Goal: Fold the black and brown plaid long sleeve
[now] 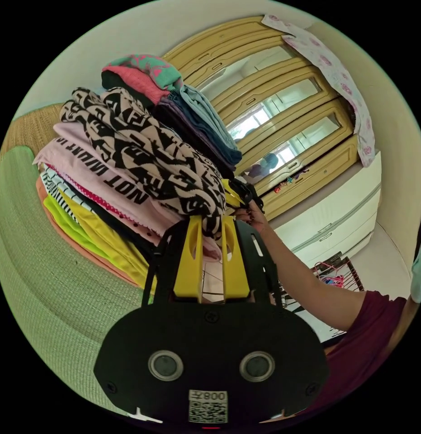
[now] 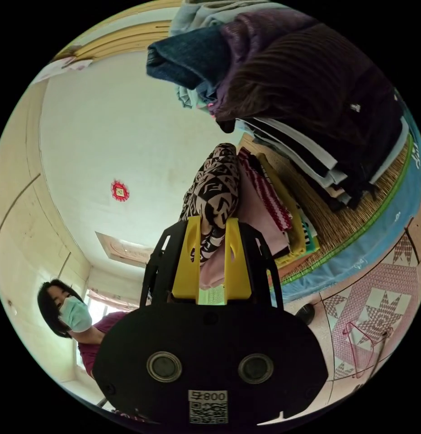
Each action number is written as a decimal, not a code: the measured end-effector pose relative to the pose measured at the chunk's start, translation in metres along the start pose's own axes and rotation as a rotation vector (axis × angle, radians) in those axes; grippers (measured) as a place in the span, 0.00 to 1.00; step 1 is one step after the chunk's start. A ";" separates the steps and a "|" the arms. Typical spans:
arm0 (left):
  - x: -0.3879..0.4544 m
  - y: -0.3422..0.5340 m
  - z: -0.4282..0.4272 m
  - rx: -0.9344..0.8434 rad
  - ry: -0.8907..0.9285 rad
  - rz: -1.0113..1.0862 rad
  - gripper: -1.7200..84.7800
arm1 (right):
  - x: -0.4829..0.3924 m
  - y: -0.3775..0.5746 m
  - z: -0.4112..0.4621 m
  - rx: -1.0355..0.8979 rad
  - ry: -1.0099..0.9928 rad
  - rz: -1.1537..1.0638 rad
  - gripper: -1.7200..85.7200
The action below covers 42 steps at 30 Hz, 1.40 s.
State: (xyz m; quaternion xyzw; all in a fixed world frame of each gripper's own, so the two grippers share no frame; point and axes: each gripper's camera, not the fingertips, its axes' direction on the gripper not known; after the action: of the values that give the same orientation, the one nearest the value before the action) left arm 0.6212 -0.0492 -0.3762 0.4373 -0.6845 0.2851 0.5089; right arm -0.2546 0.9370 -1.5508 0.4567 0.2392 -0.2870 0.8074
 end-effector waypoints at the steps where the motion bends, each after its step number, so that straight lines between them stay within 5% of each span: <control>1: -0.001 -0.002 0.003 -0.006 -0.008 -0.008 0.10 | 0.001 0.001 -0.004 0.010 0.010 0.005 0.11; 19: -0.003 -0.038 0.026 -0.009 0.018 -0.085 0.11 | -0.103 0.011 -0.061 0.262 0.181 -0.116 0.02; 26: -0.009 -0.016 0.007 0.004 0.062 -0.069 0.10 | -0.207 0.045 0.025 0.133 0.253 -0.375 0.02; 33: 0.017 -0.015 -0.031 0.098 -0.076 0.047 0.03 | -0.278 0.084 0.113 0.082 0.616 -0.566 0.02; 38: 0.008 -0.034 0.007 -0.054 -0.259 0.046 0.02 | -0.305 0.096 0.130 0.132 0.650 -0.563 0.02; 42: -0.002 -0.025 0.008 -0.062 -0.204 0.016 0.02 | -0.327 0.097 0.129 0.174 0.633 -0.524 0.02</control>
State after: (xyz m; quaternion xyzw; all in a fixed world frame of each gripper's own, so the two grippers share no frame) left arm 0.6404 -0.0668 -0.3817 0.4425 -0.7448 0.2218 0.4475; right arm -0.4080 0.9451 -1.2206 0.5124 0.5588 -0.3473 0.5520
